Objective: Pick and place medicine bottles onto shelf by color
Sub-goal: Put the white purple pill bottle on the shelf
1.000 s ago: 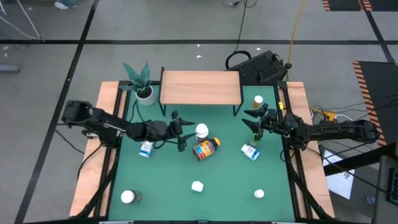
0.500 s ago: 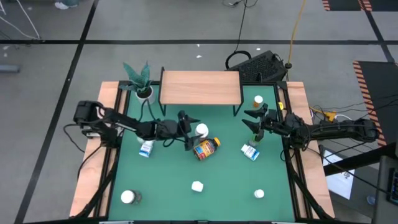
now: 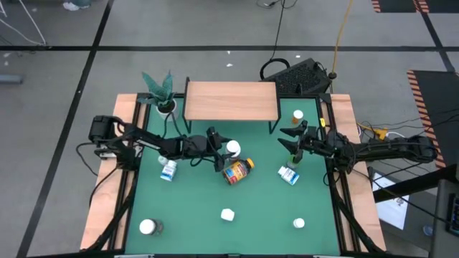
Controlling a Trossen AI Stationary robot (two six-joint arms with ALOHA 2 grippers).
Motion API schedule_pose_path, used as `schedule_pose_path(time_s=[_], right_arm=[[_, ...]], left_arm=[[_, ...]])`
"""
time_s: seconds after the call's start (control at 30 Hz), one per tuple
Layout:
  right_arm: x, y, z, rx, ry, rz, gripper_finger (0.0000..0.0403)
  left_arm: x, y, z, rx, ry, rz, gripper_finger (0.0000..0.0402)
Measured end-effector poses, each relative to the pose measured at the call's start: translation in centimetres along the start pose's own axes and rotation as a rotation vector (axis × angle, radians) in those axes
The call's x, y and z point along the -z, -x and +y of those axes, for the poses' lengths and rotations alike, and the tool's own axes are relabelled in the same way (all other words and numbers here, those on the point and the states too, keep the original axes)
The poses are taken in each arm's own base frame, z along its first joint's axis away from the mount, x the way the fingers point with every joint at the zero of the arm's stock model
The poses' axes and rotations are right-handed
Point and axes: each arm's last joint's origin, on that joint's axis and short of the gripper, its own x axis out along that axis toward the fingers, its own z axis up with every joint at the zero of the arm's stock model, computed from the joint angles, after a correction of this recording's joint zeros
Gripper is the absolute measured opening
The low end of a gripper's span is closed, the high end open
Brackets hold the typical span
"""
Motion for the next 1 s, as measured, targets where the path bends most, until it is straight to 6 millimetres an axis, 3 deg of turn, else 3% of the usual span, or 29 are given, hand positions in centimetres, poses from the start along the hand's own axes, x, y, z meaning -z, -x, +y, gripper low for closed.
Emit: schedule_pose_path(time_s=[0.33,0.6,0.77,1.0], right_arm=[[0.1,0.0,0.0,0.002,0.001,0.006,0.0224],[0.1,0.0,0.0,0.002,-0.007,0.006,0.0224],[0.1,0.0,0.0,0.002,-0.026,0.007,0.0224],[0.1,0.0,0.0,0.002,-0.031,0.007,0.0224]], left_arm=[[0.0,0.0,0.1,0.037,0.002,0.000,0.0237],[-0.7,0.3,0.1,0.038,0.008,-0.031,0.0246],[-3.2,2.3,0.5,0.037,0.002,-0.093,0.0242],[-7.1,7.4,2.9,-0.016,0.010,-0.125,0.0246]])
